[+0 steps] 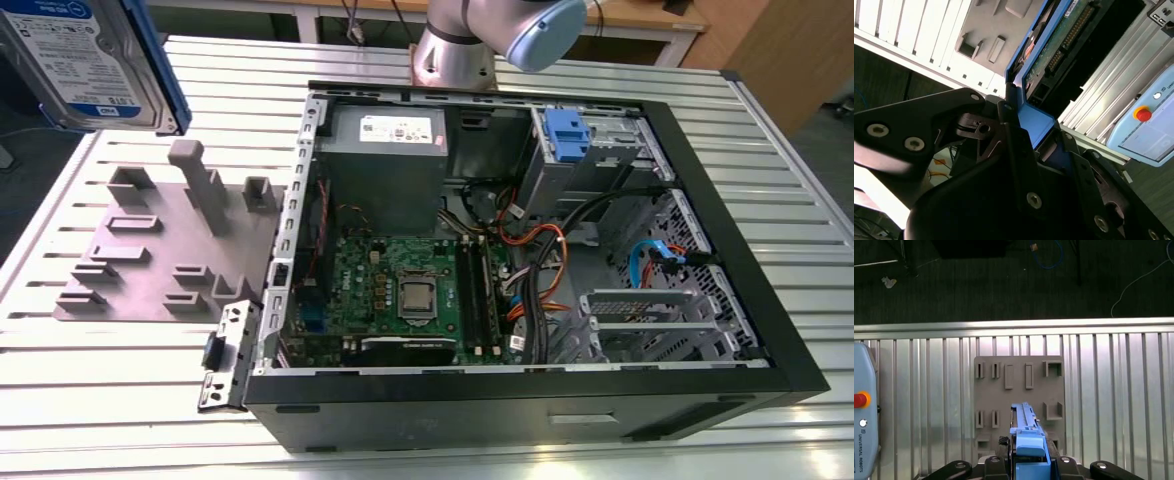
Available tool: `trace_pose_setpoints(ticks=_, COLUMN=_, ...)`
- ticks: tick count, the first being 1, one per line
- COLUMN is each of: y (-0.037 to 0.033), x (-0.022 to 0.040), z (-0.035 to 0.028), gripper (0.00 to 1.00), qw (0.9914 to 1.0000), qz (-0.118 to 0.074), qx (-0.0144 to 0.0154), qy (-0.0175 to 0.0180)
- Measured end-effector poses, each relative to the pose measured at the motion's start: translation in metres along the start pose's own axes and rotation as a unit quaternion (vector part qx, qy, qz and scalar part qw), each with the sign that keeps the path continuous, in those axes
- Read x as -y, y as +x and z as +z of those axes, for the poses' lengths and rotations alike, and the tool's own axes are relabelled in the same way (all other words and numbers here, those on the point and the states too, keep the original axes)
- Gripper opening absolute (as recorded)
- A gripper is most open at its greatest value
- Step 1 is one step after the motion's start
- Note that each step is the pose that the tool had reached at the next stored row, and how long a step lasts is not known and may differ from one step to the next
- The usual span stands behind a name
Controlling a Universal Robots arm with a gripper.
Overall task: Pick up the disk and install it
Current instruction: 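Pick up the disk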
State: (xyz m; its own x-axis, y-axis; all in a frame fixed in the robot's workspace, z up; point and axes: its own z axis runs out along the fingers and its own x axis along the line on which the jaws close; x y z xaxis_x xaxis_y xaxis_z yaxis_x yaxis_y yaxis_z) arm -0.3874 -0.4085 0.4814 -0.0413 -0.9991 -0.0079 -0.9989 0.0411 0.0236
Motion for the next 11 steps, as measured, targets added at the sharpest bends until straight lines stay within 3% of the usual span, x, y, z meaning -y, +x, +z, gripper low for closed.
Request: trace_pose_setpoints(ticks=11, y=-0.0001, x=0.0024, z=0.0000, gripper=0.36, qw=1.00000, qz=0.000, qx=0.0000, qy=0.0000)
